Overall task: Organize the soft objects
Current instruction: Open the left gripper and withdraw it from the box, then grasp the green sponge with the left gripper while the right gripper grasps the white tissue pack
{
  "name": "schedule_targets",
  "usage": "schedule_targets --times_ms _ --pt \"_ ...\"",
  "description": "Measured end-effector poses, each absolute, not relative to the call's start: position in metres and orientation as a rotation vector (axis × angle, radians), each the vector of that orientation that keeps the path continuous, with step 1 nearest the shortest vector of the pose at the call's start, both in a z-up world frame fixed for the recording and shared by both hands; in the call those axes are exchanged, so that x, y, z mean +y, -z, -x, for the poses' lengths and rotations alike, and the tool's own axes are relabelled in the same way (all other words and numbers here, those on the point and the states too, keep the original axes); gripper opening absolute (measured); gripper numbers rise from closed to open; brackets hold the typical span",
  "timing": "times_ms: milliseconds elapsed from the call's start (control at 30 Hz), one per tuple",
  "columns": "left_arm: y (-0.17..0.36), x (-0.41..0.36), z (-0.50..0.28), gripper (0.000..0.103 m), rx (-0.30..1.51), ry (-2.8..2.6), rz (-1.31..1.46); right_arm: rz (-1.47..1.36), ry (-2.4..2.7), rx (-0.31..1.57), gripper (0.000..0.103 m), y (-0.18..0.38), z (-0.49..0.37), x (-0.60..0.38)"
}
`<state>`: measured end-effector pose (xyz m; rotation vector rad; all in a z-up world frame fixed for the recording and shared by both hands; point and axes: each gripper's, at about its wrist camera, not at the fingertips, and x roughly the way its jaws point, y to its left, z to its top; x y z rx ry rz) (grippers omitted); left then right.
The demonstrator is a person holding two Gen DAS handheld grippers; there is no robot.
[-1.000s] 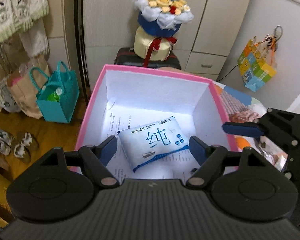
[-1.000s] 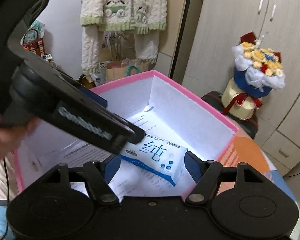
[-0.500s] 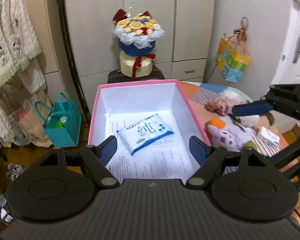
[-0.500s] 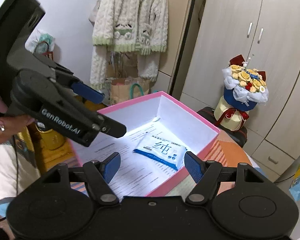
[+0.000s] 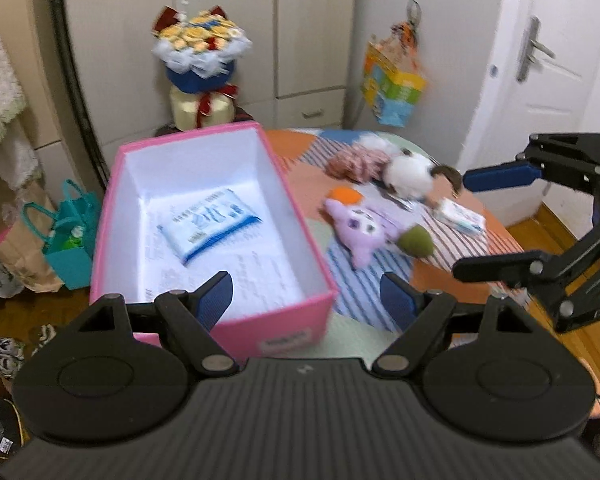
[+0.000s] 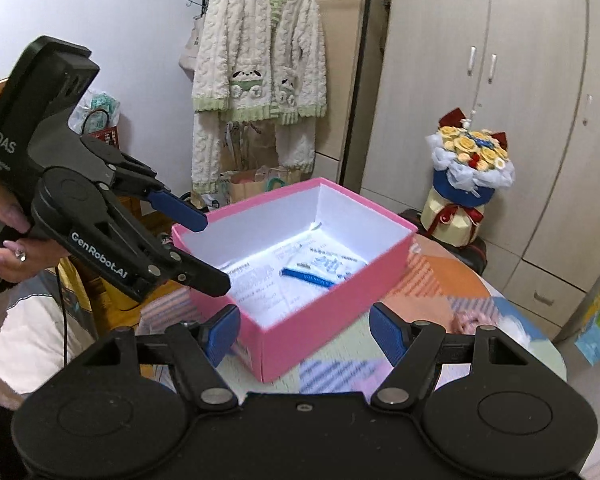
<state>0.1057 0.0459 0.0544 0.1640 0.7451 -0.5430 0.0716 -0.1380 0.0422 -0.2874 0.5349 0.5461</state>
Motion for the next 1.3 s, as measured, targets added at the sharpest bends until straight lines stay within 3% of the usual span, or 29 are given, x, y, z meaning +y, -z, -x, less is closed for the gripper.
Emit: schedule_targets --times_ms 500,1300 --pt "-0.018 -0.036 -0.095 0.080 0.787 0.762 -0.212 0.199 -0.396 0.593 0.076 0.007 -0.038 -0.238" --pt "0.066 -0.137 -0.145 0.076 0.698 0.791 -0.214 0.200 -0.229 0.515 0.076 0.106 -0.111 -0.313"
